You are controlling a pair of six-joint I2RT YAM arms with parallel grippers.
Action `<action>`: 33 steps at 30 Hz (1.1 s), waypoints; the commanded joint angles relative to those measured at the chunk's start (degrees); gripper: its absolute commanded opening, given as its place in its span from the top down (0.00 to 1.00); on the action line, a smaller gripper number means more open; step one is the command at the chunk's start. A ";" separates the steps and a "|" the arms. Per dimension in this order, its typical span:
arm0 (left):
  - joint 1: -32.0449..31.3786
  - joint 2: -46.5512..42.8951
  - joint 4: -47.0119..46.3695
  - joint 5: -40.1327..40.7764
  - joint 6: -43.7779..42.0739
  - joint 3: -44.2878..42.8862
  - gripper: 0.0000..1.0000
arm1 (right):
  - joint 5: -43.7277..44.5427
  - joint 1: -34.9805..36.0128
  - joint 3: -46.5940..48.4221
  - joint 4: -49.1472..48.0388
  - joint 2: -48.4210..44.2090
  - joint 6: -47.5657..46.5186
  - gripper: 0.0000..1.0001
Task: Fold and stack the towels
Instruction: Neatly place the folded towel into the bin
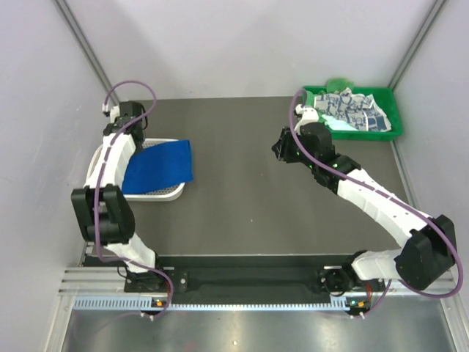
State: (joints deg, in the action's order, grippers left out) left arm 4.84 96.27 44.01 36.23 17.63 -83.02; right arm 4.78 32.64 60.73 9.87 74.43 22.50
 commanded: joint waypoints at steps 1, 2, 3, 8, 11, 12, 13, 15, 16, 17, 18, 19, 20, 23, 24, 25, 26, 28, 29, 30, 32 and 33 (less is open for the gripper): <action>0.17 -9.07 -2.25 -12.28 3.98 2.59 0.48 | 1.73 1.11 -0.35 -1.08 -1.04 -0.88 0.62; 0.26 -10.30 -4.00 -14.24 5.82 5.82 0.48 | 1.90 1.11 -0.52 -1.08 -1.13 -0.79 0.62; 0.17 -12.49 -5.32 -16.17 6.62 7.77 0.49 | 2.16 1.11 -0.52 -1.17 -1.22 -0.71 0.62; -0.01 -15.15 -12.36 -24.88 12.59 19.28 0.51 | 2.43 1.11 -1.23 -1.43 -1.40 -0.62 0.62; -0.01 -13.66 -15.00 -22.53 15.50 23.06 0.51 | 2.26 1.11 -1.23 -1.43 -1.22 -0.44 0.62; 0.34 -12.69 -15.35 -21.12 15.86 23.78 0.51 | 2.26 1.11 -1.58 -1.78 -1.31 -0.35 0.62; 0.52 -11.99 -16.14 -19.46 16.38 24.13 0.50 | 2.26 1.11 -1.84 -1.87 -1.31 -0.27 0.61; 2.87 -9.63 -16.85 -17.95 17.17 24.93 0.50 | 2.26 1.11 -2.19 -1.87 -1.22 -0.53 0.61; 3.94 -8.91 -17.37 -17.77 17.35 25.01 0.50 | 2.34 1.11 -2.37 -1.96 -1.22 -0.62 0.61; 4.90 -8.30 -18.16 -17.51 17.35 25.02 0.51 | 2.43 1.11 -2.72 -2.05 -1.13 -0.88 0.61; 6.83 -6.99 -18.43 -17.86 17.27 24.75 0.51 | 2.52 1.02 -2.90 -2.13 -1.13 -1.23 0.61; 7.54 -6.45 -18.43 -17.51 17.00 24.40 0.51 | 2.61 1.02 -3.07 -2.31 -1.13 -1.41 0.61; 7.99 -5.92 -18.26 -16.99 16.57 23.53 0.51 | 2.69 1.02 -3.33 -2.31 -1.05 -1.49 0.61; 8.69 -4.86 -18.26 -18.73 15.86 22.21 0.52 | 2.96 0.93 -3.25 -2.31 -0.52 -1.85 0.61; 8.78 -4.95 -18.34 -20.04 15.77 22.03 0.52 | 3.13 0.93 -3.25 -2.22 -0.26 -1.93 0.61; 8.78 -5.04 -18.61 -22.14 15.68 22.03 0.52 | 3.13 0.93 -3.16 -2.22 -0.34 -1.94 0.60; 8.69 -5.39 -18.87 -23.73 15.42 22.11 0.52 | 3.13 0.93 -2.99 -1.96 -0.25 -1.85 0.60; 8.34 -5.91 -18.87 -26.20 14.89 22.03 0.52 | 3.57 0.93 -2.72 -1.61 -0.34 -2.02 0.60; 8.08 -6.35 -18.96 -27.17 14.72 22.20 0.52 | 3.75 0.93 -2.46 -1.35 -0.52 -2.11 0.60; 7.90 -7.31 -19.22 -28.31 14.54 22.29 0.51 | 3.84 0.84 -2.28 -1.17 -0.52 -2.20 0.59; 7.73 -9.51 -19.40 -31.29 14.10 22.38 0.49 | 4.10 0.84 -1.32 -0.47 -0.52 -2.46 0.58; 7.64 -10.30 -19.31 -32.26 13.93 22.29 0.48 | 4.54 0.84 -1.05 -0.46 -0.52 -2.64 0.58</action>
State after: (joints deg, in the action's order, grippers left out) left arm 13.15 89.95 28.16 9.98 32.38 -59.27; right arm 7.64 32.64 57.01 9.52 74.43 21.02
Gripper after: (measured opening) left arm 0.514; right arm 0.416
